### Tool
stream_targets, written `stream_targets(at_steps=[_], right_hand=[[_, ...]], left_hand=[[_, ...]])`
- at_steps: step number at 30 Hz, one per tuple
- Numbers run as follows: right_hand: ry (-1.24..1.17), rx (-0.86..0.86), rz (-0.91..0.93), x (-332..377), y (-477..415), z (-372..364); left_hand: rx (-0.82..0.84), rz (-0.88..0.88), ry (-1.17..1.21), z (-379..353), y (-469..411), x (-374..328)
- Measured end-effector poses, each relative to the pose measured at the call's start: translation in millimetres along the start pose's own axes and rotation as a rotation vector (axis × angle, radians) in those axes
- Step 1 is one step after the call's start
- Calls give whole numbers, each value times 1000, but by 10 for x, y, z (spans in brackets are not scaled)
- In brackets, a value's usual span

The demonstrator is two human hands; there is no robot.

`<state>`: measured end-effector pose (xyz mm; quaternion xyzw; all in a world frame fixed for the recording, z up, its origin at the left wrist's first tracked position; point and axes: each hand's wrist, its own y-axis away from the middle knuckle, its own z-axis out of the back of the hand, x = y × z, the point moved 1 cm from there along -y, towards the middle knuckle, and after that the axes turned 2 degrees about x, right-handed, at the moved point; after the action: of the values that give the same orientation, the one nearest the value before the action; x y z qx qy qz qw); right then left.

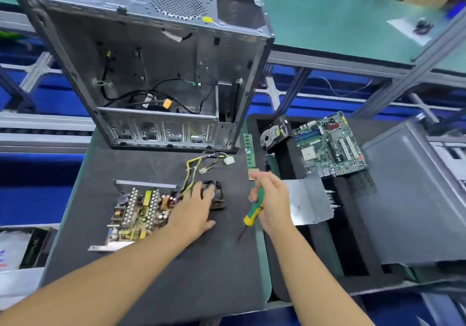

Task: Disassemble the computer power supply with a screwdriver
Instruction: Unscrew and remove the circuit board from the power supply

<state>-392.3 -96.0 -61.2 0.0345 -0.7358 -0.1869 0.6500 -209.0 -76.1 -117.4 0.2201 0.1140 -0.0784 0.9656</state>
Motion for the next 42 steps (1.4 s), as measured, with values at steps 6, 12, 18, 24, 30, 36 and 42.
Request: stream_targets(at_steps=[6, 12, 18, 24, 30, 36, 42], right_hand=[[-46, -7, -212, -257, -89, 115], [-8, 29, -262, -288, -229, 174], [237, 365, -229, -51, -286, 128], [317, 140, -130, 456, -554, 269], [201, -33, -187, 875, -1065, 529], [246, -81, -436, 831, -1372, 886], [248, -60, -609, 347, -1460, 949]], left_hand=[[-70, 58, -23, -5, -324, -33], [-96, 75, 372, 81, -347, -201], [-227, -26, 858, 257, -365, -378], [-142, -131, 985, 354, -319, -304], [40, 5, 1141, 420, -390, -406], [82, 41, 1220, 490, -377, -586], [78, 104, 1187, 355, -290, -521]])
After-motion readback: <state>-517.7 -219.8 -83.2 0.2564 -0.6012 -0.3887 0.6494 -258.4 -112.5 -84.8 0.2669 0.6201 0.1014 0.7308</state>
